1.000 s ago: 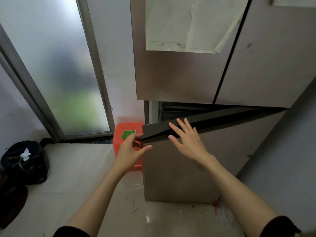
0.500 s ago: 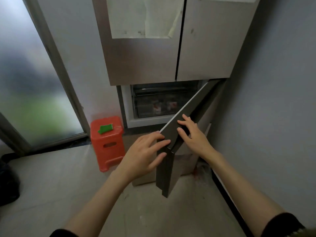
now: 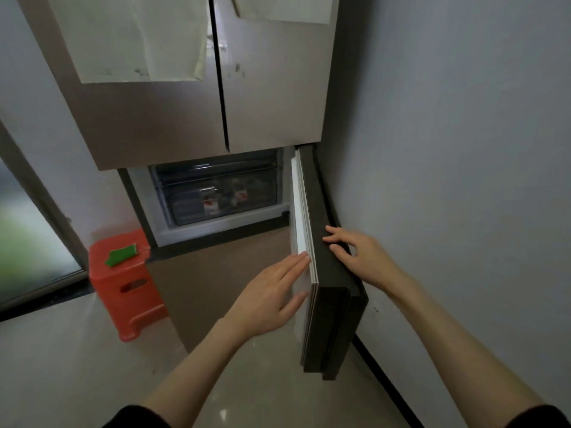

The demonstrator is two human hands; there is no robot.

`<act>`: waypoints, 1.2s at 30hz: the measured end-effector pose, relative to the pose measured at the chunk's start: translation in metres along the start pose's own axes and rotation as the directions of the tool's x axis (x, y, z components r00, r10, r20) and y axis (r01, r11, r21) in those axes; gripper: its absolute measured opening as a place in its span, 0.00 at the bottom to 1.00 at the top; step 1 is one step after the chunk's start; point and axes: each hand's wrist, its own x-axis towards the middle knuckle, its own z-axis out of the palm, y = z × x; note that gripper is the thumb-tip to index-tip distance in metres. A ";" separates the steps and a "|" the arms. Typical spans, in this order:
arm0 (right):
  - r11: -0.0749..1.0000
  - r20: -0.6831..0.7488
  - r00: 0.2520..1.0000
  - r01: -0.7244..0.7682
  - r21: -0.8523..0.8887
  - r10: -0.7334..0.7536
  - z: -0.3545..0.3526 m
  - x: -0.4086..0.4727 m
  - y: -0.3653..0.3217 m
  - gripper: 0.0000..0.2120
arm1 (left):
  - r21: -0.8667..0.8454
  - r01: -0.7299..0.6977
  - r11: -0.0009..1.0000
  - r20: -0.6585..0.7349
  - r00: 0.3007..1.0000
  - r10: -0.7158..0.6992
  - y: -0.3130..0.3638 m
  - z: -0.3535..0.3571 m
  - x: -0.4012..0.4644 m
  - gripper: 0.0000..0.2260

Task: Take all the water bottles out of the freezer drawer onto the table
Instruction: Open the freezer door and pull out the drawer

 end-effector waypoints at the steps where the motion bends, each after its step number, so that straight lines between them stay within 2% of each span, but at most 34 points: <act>1: 0.999 -0.002 1.000 0.000 -0.046 0.000 -0.010 -0.003 0.007 0.13 | -0.017 0.001 1.000 0.019 1.000 0.000 0.008 0.008 0.008 0.26; 9: 0.950 -0.049 0.998 -0.051 -0.307 0.038 -0.065 -0.025 0.065 0.15 | 0.030 -0.128 0.991 0.122 0.985 0.123 0.043 0.073 0.072 0.27; 14: 0.906 -0.124 0.986 -0.154 -0.393 0.114 -0.090 -0.033 0.096 0.16 | -0.012 -0.193 0.981 0.155 0.969 0.192 0.072 0.092 0.118 0.27; 18: 0.832 -0.111 0.968 -0.249 -0.496 0.223 -0.108 -0.029 0.117 0.15 | 0.019 -0.212 0.977 0.210 0.956 0.204 0.095 0.109 0.155 0.28; 24: 0.796 -0.195 0.901 -0.434 -0.422 0.388 -0.120 -0.034 0.138 0.15 | 0.009 -0.182 0.983 0.300 0.939 0.171 0.114 0.123 0.189 0.29; 29: 0.773 -0.151 0.913 -0.401 -0.492 0.378 -0.107 -0.031 0.142 0.24 | 0.065 -0.122 0.990 0.271 0.957 0.100 0.093 0.110 0.188 0.28; 33: 0.823 -0.152 0.958 -0.287 -0.490 0.244 -0.085 -0.008 0.128 0.25 | 0.121 0.011 0.993 0.166 0.986 -0.032 0.050 0.083 0.176 0.26; 36: 0.848 -0.078 0.984 -0.179 -0.498 0.161 -0.061 0.021 0.108 0.28 | 0.134 0.136 0.982 0.100 0.984 -0.150 0.016 0.056 0.161 0.27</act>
